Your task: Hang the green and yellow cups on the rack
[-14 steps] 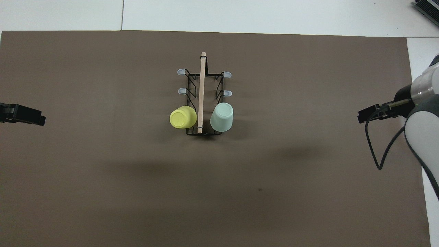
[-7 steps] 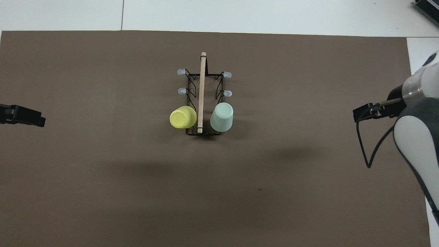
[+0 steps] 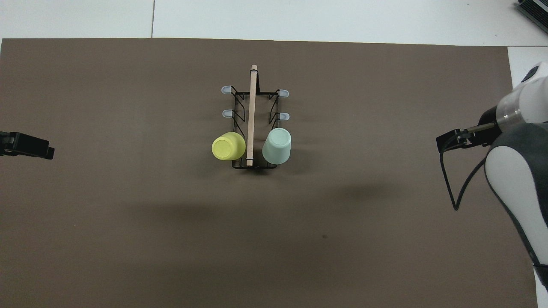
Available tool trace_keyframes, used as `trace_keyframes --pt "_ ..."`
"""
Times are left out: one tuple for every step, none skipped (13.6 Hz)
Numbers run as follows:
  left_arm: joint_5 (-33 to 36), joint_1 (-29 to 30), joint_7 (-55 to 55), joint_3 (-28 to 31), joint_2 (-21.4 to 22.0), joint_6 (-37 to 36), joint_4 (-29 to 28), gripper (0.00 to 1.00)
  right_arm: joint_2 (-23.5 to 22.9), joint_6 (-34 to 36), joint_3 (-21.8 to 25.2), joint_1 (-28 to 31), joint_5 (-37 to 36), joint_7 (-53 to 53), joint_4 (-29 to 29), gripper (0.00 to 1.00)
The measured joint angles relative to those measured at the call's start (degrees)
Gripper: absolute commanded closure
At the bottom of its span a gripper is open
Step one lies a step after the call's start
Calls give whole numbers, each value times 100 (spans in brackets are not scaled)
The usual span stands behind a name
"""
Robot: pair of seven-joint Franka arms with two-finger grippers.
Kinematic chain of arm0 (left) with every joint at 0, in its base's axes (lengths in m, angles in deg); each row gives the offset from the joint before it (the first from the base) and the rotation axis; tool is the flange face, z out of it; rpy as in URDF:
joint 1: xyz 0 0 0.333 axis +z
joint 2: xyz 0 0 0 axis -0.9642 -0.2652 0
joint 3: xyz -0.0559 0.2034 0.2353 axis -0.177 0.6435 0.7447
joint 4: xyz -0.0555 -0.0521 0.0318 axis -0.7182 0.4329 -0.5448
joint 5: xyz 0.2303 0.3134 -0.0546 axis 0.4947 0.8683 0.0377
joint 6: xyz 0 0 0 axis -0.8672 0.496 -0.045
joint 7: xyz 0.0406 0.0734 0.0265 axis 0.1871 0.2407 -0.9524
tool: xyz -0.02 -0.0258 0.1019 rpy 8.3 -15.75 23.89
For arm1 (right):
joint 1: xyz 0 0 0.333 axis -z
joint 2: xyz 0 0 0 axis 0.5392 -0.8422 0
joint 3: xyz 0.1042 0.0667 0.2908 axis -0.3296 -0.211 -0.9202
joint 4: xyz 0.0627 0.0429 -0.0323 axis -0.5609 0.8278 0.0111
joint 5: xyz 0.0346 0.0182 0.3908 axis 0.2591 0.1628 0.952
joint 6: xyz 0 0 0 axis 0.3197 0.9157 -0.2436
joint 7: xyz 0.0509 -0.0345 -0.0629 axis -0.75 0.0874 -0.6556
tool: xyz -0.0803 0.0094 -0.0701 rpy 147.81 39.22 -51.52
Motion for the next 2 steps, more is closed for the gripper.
trace_keyframes --pt "0 0 0 0 0 2 2 0 0 0 76 -63 0 1 -1 0" --pt "0 0 0 0 0 1 3 0 0 0 108 -68 0 1 -1 0"
